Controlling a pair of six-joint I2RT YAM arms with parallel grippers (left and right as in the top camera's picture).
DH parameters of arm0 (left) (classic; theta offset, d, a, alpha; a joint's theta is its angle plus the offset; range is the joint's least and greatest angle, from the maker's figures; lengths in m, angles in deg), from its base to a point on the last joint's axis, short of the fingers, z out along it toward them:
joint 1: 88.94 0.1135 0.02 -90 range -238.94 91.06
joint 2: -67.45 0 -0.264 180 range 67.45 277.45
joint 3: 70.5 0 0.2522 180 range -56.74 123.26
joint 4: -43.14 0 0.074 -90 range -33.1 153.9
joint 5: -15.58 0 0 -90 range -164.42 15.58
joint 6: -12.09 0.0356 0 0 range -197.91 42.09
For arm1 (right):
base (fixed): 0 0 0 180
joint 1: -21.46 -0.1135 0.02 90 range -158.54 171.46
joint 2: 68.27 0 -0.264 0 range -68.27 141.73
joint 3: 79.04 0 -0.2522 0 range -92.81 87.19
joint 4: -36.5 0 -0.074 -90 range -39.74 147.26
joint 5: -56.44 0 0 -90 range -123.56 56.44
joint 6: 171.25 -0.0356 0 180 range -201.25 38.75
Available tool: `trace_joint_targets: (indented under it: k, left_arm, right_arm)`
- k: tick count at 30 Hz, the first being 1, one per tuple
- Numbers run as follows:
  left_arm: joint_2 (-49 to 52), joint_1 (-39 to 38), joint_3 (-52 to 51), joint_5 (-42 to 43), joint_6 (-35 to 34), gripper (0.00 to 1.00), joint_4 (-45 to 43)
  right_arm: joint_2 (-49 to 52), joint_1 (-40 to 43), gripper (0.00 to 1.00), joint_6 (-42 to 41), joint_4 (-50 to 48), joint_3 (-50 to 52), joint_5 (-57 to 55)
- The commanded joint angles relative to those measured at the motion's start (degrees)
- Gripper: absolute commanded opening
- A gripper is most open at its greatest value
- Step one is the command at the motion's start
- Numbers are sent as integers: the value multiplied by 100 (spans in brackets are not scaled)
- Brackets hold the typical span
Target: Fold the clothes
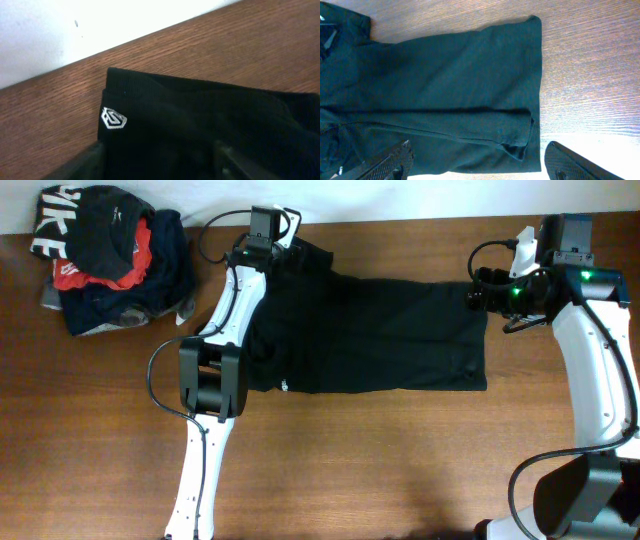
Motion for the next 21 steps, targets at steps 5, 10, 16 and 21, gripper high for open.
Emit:
trace_joint_targets:
  k: [5,10,16,21]
  left_arm:
    - [391,20,129,63,-105,52,4]
    - [393,24,146,42,-129,25,13]
    - [385,57,815,-52,-240,12,634]
    - [385,79,1639,-90,-238,10,1499]
  right_arm:
    - [31,-70,88,28,22,-52,-72]
    - [31,-72,89,28,20,-52,-70]
    - [31,-70,88,31,-68,-52,-76]
    - [61,-70,87,28,-286,-52,-74]
